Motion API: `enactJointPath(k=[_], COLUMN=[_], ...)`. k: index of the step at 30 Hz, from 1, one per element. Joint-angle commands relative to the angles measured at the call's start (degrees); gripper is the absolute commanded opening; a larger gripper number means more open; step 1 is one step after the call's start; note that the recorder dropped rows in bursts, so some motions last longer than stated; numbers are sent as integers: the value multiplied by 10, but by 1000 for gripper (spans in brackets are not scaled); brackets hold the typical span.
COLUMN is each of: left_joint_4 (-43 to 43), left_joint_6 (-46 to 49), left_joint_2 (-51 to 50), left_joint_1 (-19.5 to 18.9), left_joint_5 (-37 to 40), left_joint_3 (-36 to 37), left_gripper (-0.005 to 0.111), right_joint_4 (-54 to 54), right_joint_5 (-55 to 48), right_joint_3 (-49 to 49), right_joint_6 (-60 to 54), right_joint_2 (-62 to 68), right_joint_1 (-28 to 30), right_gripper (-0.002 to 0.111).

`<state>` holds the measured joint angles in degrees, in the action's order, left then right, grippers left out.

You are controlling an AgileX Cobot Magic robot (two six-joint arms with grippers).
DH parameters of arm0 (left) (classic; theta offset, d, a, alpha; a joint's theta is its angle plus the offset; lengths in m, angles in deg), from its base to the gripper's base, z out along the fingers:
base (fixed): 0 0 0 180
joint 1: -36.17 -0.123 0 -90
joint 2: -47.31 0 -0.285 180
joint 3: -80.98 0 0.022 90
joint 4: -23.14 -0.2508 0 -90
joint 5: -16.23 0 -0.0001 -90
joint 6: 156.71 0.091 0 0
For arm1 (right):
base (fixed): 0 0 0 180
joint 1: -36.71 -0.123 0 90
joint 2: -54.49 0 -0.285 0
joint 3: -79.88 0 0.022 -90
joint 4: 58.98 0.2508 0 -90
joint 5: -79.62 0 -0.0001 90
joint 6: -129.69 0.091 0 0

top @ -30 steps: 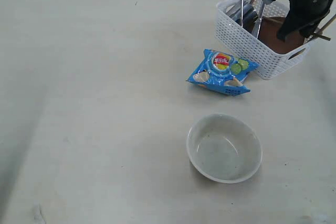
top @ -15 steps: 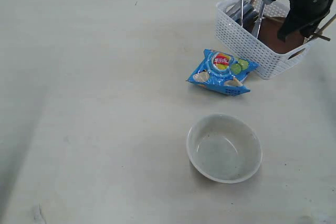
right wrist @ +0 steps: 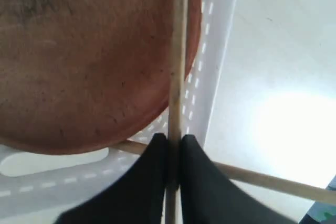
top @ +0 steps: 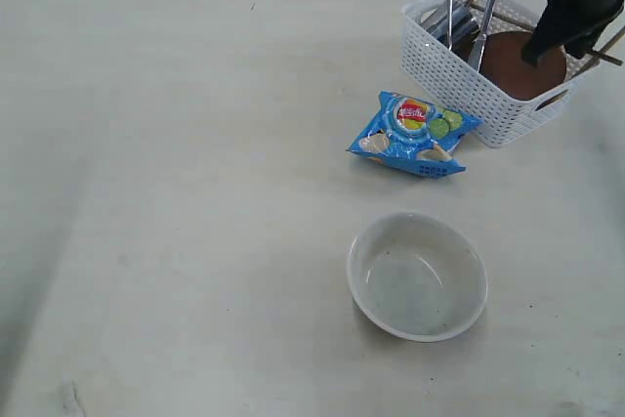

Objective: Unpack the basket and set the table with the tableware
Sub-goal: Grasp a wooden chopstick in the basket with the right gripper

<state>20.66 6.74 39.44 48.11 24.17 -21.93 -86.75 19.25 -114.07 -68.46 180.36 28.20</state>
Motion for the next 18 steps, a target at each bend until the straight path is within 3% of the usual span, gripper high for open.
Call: enactJointPath(k=[1,18], left_joint_4=[-5,-5], left_joint_6=[3,3], left_joint_2=[1,1], left_joint_1=[2,2], left_joint_5=[1,0], left_joint_3=[1,1], left_gripper=[0,0], right_joint_4=[2,9], right_joint_5=[-21,-59], right_joint_3=[-4,20], right_joint_6=[-2,-1], right_joint_2=[-11,-32], right_joint_1=[3,3], right_gripper=[0,0])
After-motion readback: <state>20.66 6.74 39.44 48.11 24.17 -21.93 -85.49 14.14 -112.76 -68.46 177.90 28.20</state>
